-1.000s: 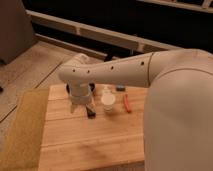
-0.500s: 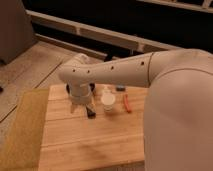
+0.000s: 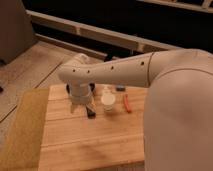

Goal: Place the pepper in the ceramic cup

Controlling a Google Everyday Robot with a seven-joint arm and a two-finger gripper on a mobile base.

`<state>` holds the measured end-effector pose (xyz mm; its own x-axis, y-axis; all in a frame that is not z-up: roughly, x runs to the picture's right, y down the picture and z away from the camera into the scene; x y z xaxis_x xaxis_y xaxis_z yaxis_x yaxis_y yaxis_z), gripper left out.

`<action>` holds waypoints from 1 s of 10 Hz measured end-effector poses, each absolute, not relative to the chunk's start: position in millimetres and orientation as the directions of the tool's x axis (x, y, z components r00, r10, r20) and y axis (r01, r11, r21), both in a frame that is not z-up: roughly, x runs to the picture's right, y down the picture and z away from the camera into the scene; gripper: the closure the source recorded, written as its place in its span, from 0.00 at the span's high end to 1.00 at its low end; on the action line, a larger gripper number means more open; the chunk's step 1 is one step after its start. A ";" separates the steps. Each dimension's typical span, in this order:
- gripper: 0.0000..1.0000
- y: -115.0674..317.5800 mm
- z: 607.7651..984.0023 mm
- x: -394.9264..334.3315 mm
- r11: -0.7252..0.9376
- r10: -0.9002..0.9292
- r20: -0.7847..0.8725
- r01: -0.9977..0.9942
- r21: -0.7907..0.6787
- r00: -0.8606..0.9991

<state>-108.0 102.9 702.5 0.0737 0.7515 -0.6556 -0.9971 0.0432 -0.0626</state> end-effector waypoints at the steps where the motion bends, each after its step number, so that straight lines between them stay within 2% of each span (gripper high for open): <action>1: 0.65 102.9 702.5 -108.0 0.043 0.751 -0.656 -0.997 -0.063 0.074; 4: 0.65 88.0 714.1 -93.6 0.048 0.768 -0.637 -0.998 -0.037 0.060; 7: 0.65 27.0 741.9 -43.3 0.015 0.838 -0.543 -0.997 -0.074 0.053; 10: 0.65 -16.1 745.2 6.5 0.031 0.897 -0.432 -0.989 -0.145 0.092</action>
<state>6.5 -16.1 745.2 0.0916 0.8973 -0.4317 -0.9890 0.0313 -0.1447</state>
